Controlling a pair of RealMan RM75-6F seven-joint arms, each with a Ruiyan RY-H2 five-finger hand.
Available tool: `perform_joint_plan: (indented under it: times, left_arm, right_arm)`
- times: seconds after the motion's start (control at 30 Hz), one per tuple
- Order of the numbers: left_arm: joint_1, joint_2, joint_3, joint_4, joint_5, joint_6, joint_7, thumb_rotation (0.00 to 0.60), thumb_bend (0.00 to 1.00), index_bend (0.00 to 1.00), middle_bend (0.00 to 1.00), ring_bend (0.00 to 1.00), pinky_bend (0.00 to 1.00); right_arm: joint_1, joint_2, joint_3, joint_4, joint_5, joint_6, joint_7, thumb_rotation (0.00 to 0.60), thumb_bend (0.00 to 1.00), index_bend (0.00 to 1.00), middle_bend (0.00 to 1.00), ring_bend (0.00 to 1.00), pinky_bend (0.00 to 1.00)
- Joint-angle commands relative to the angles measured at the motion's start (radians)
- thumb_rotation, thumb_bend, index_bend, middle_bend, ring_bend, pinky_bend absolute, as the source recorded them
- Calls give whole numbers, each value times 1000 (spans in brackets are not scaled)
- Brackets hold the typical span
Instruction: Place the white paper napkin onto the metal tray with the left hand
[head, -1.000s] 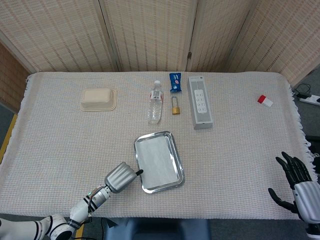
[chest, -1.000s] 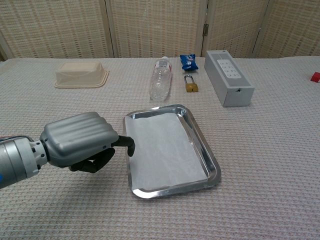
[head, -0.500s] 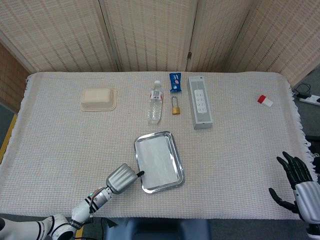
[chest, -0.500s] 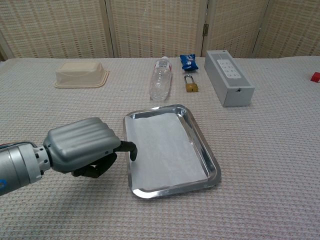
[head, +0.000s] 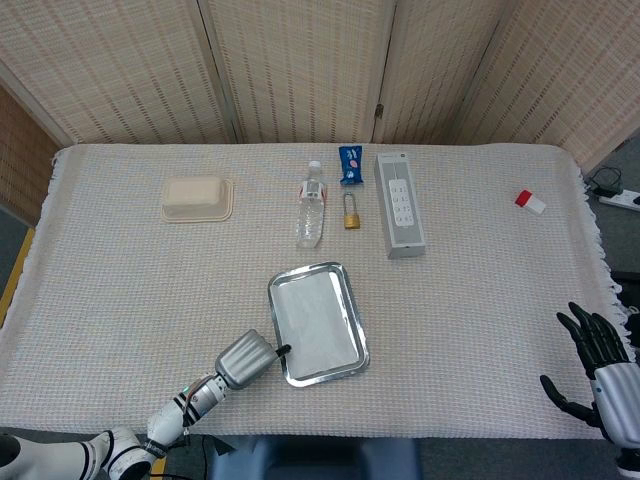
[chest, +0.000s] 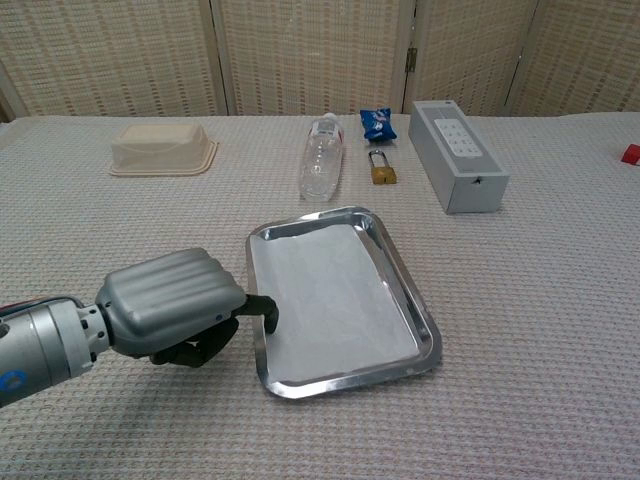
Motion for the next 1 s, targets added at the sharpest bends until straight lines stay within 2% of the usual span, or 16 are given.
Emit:
perform_joint_plan:
  times: [0.03,0.63,1.0]
  left_arm:
    - [-2,-9,1,9,5,-1,-8,600,899,357,1000,1000,1000]
    - [-10,-55,-8,87,25,4,-51,600,898,349,1000,1000,1000]
    - [0,-18,-18,42,51,62,-31,600,895,329,1000,1000,1000]
  right_arm:
    - [-1,1,0,0,0,2,1,600,370,0,0,0,0]
    - [-2,6,5,0,5,6,11,600,371,0,0,0,0]
    - [0,1,2,1,-1,0,-1,600,371,0,0,0,0]
